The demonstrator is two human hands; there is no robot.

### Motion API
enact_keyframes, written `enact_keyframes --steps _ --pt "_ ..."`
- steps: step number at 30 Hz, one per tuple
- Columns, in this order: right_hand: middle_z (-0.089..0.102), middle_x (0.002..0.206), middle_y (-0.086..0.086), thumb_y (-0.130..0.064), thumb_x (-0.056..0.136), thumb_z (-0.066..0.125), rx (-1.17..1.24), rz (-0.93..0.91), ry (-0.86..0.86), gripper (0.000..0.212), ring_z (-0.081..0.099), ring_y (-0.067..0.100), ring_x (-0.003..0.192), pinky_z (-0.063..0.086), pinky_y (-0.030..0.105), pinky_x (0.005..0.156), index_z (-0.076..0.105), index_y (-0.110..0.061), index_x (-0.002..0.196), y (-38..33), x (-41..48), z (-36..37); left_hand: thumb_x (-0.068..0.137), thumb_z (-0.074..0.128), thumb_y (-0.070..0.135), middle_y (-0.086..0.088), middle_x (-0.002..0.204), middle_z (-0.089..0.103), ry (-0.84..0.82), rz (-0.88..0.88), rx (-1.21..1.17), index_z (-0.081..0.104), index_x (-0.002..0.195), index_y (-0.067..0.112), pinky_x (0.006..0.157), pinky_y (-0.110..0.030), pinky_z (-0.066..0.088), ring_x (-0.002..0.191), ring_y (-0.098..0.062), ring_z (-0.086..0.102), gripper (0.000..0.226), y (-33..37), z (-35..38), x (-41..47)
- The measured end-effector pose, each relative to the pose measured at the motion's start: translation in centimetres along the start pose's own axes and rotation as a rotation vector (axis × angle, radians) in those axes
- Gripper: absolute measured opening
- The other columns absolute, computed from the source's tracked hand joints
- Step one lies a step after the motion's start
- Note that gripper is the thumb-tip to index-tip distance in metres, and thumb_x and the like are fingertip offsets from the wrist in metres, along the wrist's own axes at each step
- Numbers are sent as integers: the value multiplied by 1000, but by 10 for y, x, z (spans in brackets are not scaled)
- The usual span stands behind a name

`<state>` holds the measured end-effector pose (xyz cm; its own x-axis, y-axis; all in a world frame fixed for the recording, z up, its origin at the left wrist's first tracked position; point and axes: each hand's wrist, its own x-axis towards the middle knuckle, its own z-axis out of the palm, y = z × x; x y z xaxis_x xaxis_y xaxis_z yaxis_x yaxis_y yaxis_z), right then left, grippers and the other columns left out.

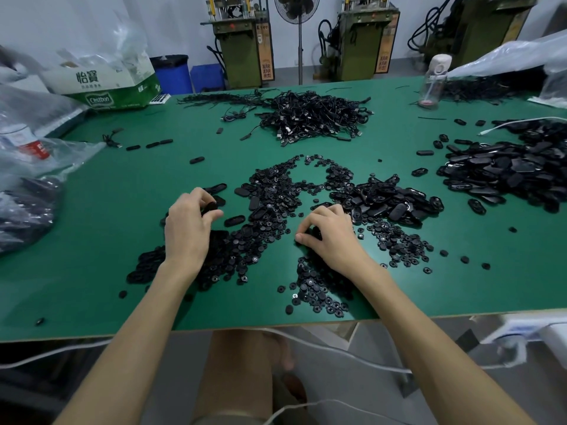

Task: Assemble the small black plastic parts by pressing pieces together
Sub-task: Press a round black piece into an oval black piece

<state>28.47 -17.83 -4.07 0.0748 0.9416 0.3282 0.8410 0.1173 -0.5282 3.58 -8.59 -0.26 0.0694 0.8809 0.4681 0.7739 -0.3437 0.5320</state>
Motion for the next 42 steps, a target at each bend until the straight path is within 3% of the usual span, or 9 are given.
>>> enact_keyframes --steps 6,9,12,14,17,21,27,37,42 --pt "58 104 -7 -28 101 65 157 107 55 12 38 14 110 26 32 89 58 -29 91 -3 0 -1 90 80 19 4 87 71 33 -113 -313 69 97 18 78 -26 57 82 -13 69 13 19 2 -9" --pt "60 98 -7 -24 103 61 189 134 80 8 46 18 107 41 35 91 59 -23 95 -5 0 -4 91 78 18 6 87 73 -73 -50 -397 72 98 22 64 -17 56 67 -7 70 10 44 10 -21" --pt "64 91 -6 -17 101 65 197 91 197 5 55 17 95 47 32 86 62 -17 96 -8 -2 -9 90 79 15 8 77 74 -219 5 -529 73 91 23 55 -13 49 50 -8 66 10 73 25 -36" --pt "67 92 -1 -11 99 66 224 75 265 2 60 19 92 49 34 84 64 -12 98 -9 -3 -12 90 78 12 6 75 75 -282 10 -595 76 95 17 58 -13 50 51 -11 66 7 88 37 -41" --pt "70 92 0 -7 97 67 262 95 290 4 65 17 88 53 33 82 68 -10 100 -9 -5 -14 96 70 7 0 89 77 -356 -56 -662 76 106 16 57 -16 49 60 -11 70 15 100 52 -44" --pt "72 89 -6 -10 93 73 324 152 295 6 66 7 82 52 22 78 72 -13 98 -7 -6 -14 99 66 5 -3 91 78 -387 -163 -821 72 103 21 53 -24 52 66 -12 72 18 100 60 -47" --pt "73 89 -7 -2 89 74 446 214 303 18 64 1 80 46 9 74 75 -15 102 -4 -6 -19 98 64 -2 1 90 78 -406 -219 -957 73 104 20 64 -23 57 78 -16 75 25 93 64 -49" --pt "75 87 -3 -12 90 78 589 234 320 8 65 9 79 53 24 78 80 -17 95 -1 -7 -22 96 67 -1 -3 86 79 -385 -232 -1004 74 106 12 71 -24 59 82 -21 78 18 88 68 -50" --pt "77 86 -7 -10 91 76 654 243 292 13 69 6 81 52 21 77 81 -21 96 2 -7 -20 96 68 1 -4 82 79 -379 -232 -993 73 105 9 70 -26 60 82 -23 78 13 86 69 -51"
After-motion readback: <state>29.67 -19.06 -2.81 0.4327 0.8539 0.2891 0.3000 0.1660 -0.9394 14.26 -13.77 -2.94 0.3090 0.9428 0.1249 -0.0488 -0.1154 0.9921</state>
